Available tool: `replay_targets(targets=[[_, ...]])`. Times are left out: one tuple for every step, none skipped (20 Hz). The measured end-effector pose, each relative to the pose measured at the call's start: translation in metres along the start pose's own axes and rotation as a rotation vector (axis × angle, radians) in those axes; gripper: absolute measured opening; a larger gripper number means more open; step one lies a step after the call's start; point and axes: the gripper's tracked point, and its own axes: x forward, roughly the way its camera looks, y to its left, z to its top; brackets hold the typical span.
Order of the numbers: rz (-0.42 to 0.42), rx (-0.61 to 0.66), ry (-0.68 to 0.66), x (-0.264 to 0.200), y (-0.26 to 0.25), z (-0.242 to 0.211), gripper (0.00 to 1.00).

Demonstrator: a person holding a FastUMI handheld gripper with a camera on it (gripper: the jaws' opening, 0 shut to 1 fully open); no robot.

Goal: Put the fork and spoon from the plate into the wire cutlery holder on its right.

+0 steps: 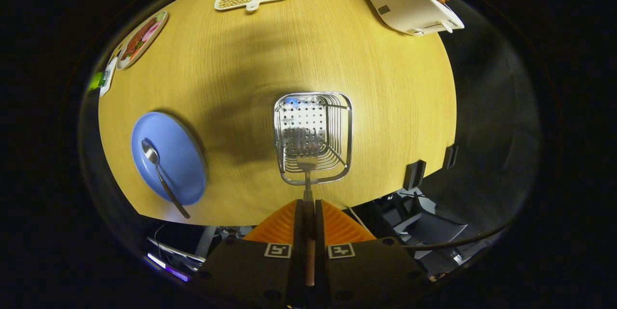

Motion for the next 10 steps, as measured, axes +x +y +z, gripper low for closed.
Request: replay_targets(targets=[[0.002, 0.008, -0.006, 0.000, -0.002, 0.002, 0.15], [0.005, 0.013, -0.013, -0.001, -0.002, 0.004, 0.17], [0.008, 0.011, -0.017, -0.001, -0.001, 0.006, 0.17], [0.006, 0.006, -0.026, -0.001, -0.001, 0.008, 0.17], [0.007, 0.005, -0.040, -0.002, 0.001, 0.010, 0.20], [0.006, 0.007, -0.059, -0.003, 0.003, 0.013, 0.27], [0.010, 0.015, -0.077, -0.004, 0.005, 0.014, 0.32], [0.012, 0.022, -0.094, -0.006, 0.007, 0.015, 0.42], [0.014, 0.030, -0.112, -0.009, 0.010, 0.014, 0.47], [0.016, 0.039, -0.134, -0.012, 0.012, 0.013, 0.59]])
